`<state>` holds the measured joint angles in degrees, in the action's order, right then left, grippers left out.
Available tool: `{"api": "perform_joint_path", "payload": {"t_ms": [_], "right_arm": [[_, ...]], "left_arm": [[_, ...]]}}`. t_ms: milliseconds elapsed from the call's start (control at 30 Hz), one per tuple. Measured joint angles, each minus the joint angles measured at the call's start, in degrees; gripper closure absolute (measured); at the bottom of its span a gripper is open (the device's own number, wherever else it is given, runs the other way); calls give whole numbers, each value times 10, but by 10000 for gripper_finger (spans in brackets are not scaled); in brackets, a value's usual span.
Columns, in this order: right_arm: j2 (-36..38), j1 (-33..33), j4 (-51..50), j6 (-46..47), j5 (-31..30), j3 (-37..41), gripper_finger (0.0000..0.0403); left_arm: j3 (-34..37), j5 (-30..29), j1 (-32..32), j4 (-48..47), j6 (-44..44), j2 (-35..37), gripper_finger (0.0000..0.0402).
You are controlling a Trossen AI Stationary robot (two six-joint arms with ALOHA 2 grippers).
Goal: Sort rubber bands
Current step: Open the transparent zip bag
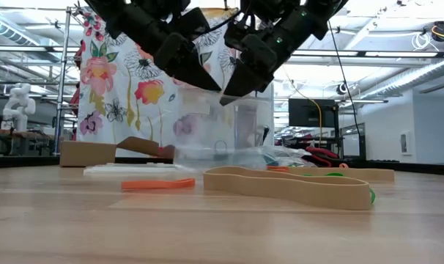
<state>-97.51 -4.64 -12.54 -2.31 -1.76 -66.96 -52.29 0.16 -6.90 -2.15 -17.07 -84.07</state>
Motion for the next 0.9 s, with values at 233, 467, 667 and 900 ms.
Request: {"api": "perform_joint_path", "payload": {"t_ms": [233,467,667,900], "right_arm": [[0,-5,6,16,-7,0,403],[0,-6,-10,20,-13,0,403],[0,-13,-9,21,-16,0,403],[0,-8,8,12,-12,-8,403]], "left_arm": [[0,-3,0,-3,3,0,332],[1,-3,0,43,3,0,332],[1,29,2,21,15,0,332],[1,-5,2,-25,18,0,332]]}}
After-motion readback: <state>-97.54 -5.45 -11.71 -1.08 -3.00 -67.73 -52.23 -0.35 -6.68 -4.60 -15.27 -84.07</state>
